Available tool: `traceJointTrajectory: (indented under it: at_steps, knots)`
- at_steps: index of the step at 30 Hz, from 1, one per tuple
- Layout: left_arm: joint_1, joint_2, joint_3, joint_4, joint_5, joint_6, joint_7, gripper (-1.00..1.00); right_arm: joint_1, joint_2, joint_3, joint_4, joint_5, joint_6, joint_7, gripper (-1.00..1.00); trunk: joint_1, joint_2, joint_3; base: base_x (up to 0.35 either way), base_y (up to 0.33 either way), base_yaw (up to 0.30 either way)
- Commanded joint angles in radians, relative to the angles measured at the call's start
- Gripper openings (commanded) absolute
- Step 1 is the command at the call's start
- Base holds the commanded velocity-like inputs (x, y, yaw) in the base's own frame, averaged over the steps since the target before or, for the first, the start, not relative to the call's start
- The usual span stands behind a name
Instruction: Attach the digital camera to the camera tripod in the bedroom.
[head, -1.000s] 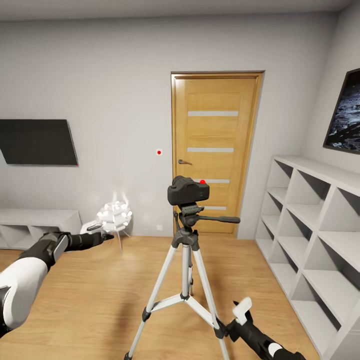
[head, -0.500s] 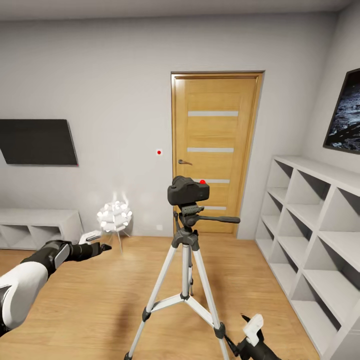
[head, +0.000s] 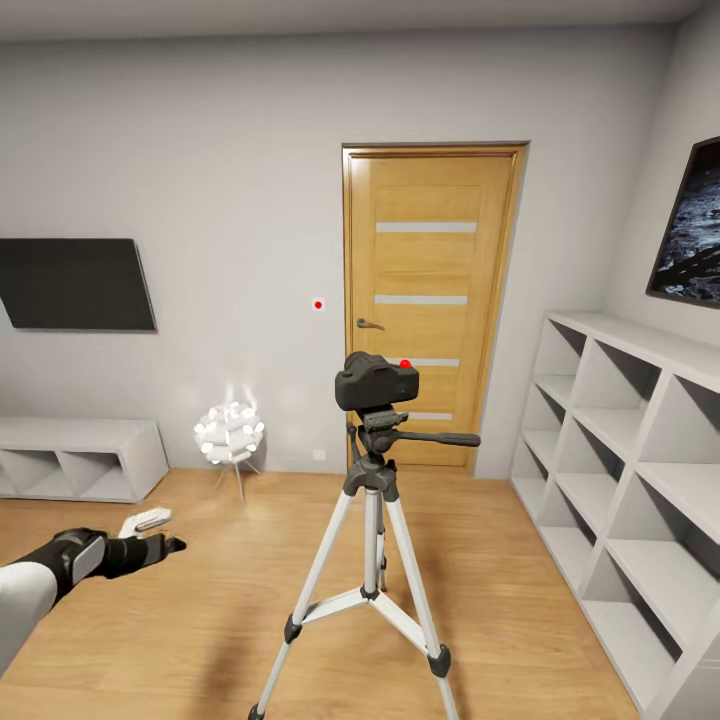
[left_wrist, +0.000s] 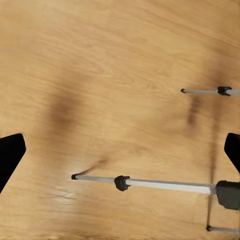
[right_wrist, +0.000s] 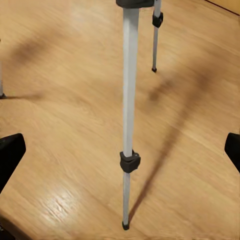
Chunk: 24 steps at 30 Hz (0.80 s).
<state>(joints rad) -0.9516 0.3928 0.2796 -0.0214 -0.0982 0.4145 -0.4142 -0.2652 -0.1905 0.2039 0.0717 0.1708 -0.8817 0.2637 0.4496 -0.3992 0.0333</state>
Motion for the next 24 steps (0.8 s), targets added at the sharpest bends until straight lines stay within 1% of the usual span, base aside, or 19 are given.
traceJointTrajectory:
  at_steps: [1, 5, 6, 12, 16, 18, 19, 21, 22, 24]
  knots:
    - [0.011, 0.002, 0.010, -0.001, -0.009, 0.005, -0.002, 1.00, 0.006, -0.003, -0.006, 0.003, 0.009, -0.005, -0.001, 1.00, 0.000, -0.001, 0.000, 0.000, 0.000, 0.000]
    - [0.060, 0.006, 0.009, 0.001, -0.009, 0.004, 0.012, 1.00, 0.029, -0.011, -0.006, 0.004, 0.009, 0.006, -0.003, 1.00, 0.000, -0.001, 0.000, 0.000, 0.000, 0.000]
    - [0.083, 0.006, 0.009, 0.002, -0.009, 0.003, 0.030, 1.00, 0.039, -0.013, -0.006, 0.005, 0.009, 0.015, -0.003, 1.00, 0.000, -0.001, 0.000, 0.000, 0.000, 0.000]
    - [0.152, -0.002, 0.009, 0.004, -0.009, 0.005, 0.116, 1.00, 0.074, -0.016, -0.006, 0.005, 0.009, 0.052, -0.006, 1.00, 0.000, -0.001, 0.000, 0.000, 0.000, 0.000]
    - [0.201, -0.010, 0.008, 0.004, -0.010, 0.008, 0.171, 1.00, 0.092, -0.016, -0.006, 0.005, 0.009, 0.091, -0.021, 1.00, 0.000, -0.001, 0.000, 0.000, 0.000, 0.000]
    - [0.255, -0.024, 0.008, 0.005, -0.009, 0.013, 0.198, 1.00, 0.104, -0.016, -0.006, 0.005, 0.009, 0.160, -0.064, 1.00, 0.000, -0.001, 0.000, 0.000, 0.000, 0.000]
    - [0.346, -0.039, 0.007, 0.005, -0.010, 0.015, 0.211, 1.00, 0.113, -0.013, -0.007, 0.005, 0.009, 0.287, -0.156, 1.00, 0.000, -0.001, 0.000, 0.000, 0.000, 0.000]
    - [0.388, -0.042, 0.006, 0.005, -0.010, 0.015, 0.214, 1.00, 0.117, -0.009, -0.007, 0.005, 0.009, 0.344, -0.189, 1.00, 0.000, -0.001, 0.000, 0.000, 0.000, 0.000]
    - [0.431, -0.044, 0.006, 0.005, -0.010, 0.015, 0.216, 1.00, 0.124, -0.004, -0.008, 0.005, 0.008, 0.397, -0.211, 1.00, 0.000, -0.001, 0.000, 0.000, 0.000, 0.000]
    - [0.472, -0.046, 0.006, 0.005, -0.010, 0.014, 0.217, 1.00, 0.133, 0.004, -0.008, 0.005, 0.007, 0.442, -0.226, 1.00, 0.000, -0.001, 0.000, 0.000, 0.000, 0.000]
